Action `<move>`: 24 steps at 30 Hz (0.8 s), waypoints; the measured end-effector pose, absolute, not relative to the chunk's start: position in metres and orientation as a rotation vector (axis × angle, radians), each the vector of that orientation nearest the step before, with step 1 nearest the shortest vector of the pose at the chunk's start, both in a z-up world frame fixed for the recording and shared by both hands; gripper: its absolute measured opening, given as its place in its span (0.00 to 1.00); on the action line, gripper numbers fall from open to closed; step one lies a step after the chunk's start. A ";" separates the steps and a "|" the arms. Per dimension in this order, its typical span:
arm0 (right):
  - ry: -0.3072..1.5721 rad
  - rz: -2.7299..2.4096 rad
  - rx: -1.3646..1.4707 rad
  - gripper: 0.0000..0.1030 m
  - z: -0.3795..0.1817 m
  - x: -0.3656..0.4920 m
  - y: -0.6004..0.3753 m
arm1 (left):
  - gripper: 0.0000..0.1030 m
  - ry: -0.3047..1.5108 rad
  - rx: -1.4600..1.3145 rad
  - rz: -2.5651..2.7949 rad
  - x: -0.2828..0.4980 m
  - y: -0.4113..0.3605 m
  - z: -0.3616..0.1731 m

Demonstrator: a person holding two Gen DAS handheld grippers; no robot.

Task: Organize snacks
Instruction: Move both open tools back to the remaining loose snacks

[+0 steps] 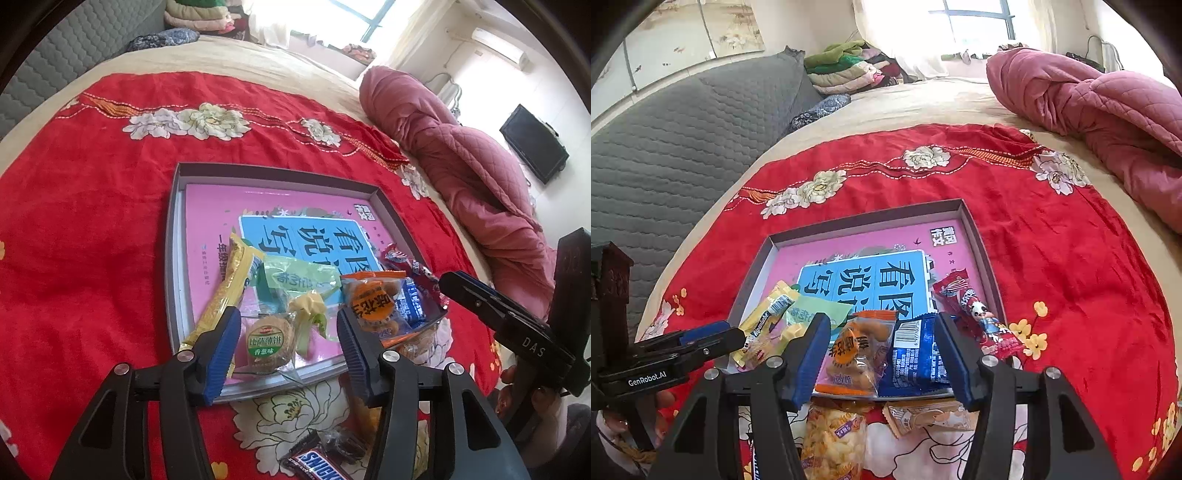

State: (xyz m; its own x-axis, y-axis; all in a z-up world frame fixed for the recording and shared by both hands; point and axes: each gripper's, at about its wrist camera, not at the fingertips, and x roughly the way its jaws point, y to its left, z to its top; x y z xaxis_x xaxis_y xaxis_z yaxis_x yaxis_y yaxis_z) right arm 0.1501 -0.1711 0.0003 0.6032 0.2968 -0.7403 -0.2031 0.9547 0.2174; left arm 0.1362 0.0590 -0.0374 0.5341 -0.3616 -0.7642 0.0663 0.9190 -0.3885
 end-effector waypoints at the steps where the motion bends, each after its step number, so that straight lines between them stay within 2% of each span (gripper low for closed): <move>1: 0.876 0.288 0.114 0.56 0.002 0.150 -0.172 | 0.56 0.976 -0.332 -0.260 0.136 0.059 -0.037; 13: 0.855 0.280 0.117 0.57 0.014 0.140 -0.179 | 0.59 0.949 -0.334 -0.240 0.128 0.065 -0.023; 24: 0.867 0.298 0.092 0.61 0.017 0.122 -0.178 | 0.60 1.016 -0.314 -0.207 0.118 0.063 -0.022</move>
State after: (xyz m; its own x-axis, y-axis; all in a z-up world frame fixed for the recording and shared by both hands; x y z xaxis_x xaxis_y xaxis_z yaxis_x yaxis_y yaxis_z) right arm 0.1218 -0.1780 0.0171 0.6090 0.2944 -0.7365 -0.2200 0.9548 0.1998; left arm 0.1181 0.0628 -0.0217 0.5134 -0.3130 -0.7990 0.0241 0.9360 -0.3512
